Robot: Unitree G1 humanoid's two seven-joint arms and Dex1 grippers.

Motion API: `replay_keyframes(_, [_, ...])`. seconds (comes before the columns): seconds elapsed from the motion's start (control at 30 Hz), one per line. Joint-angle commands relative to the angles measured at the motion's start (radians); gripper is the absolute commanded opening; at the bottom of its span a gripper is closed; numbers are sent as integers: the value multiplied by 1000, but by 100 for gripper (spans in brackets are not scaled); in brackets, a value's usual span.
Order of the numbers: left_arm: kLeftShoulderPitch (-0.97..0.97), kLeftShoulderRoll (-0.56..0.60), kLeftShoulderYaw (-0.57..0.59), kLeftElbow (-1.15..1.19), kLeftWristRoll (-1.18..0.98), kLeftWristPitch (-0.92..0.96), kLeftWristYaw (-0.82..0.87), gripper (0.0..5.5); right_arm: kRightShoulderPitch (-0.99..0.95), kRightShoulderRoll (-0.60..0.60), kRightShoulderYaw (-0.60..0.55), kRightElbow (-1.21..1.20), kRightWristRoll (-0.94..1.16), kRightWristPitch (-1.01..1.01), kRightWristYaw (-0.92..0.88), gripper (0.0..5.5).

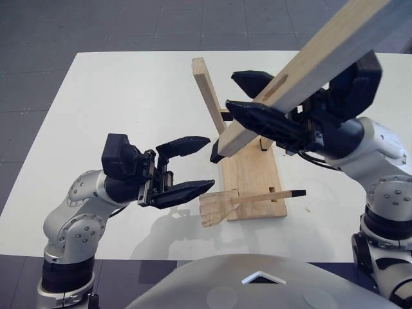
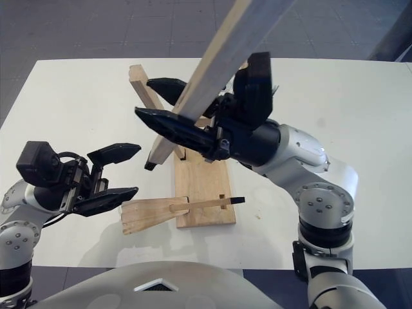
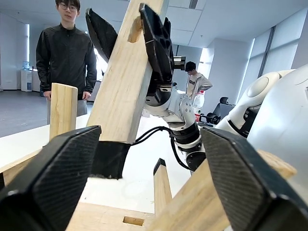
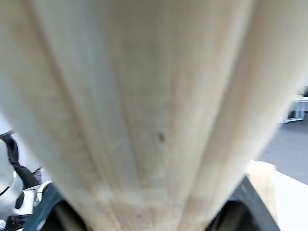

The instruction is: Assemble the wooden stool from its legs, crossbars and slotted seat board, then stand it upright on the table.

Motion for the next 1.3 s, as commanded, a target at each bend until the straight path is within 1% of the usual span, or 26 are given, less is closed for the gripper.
replay_keyframes(0.03, [16,21,42,23,33,-20,-32,454,44,-60,-90,-1,7,-13,26,202])
replay_keyframes(0.07, [24,30,58,31,43,-27,-46,467,58,-78,-122,0,11,-15,34,202])
replay_keyframes(0.13, [34,43,84,47,49,-32,-74,475,85,-112,-176,2,15,-19,48,202])
replay_keyframes(0.27, [52,66,124,78,76,-54,-121,475,154,-175,-268,9,15,-24,103,202])
replay_keyframes(0.4, [74,91,155,133,106,-55,-176,475,233,-229,-341,109,-41,-61,275,202])
replay_keyframes(0.53, [124,139,162,168,150,-61,-276,475,300,-303,-395,279,-136,-127,524,202])
replay_keyframes(0.67, [176,179,155,200,206,-83,-367,475,307,-354,-423,409,-205,-170,669,202])
replay_keyframes(0.83, [195,178,123,198,244,-90,-393,475,377,-389,-409,455,-291,-224,828,202])
replay_keyframes(0.97, [196,173,55,194,277,-79,-394,475,446,-367,-323,426,-416,-345,923,202])
replay_keyframes(1.13, [197,148,-58,190,315,-74,-388,475,462,-315,-231,432,-526,-517,979,202])
replay_keyframes(1.3, [154,86,-164,189,327,-45,-315,475,462,-260,-156,431,-577,-615,972,202])
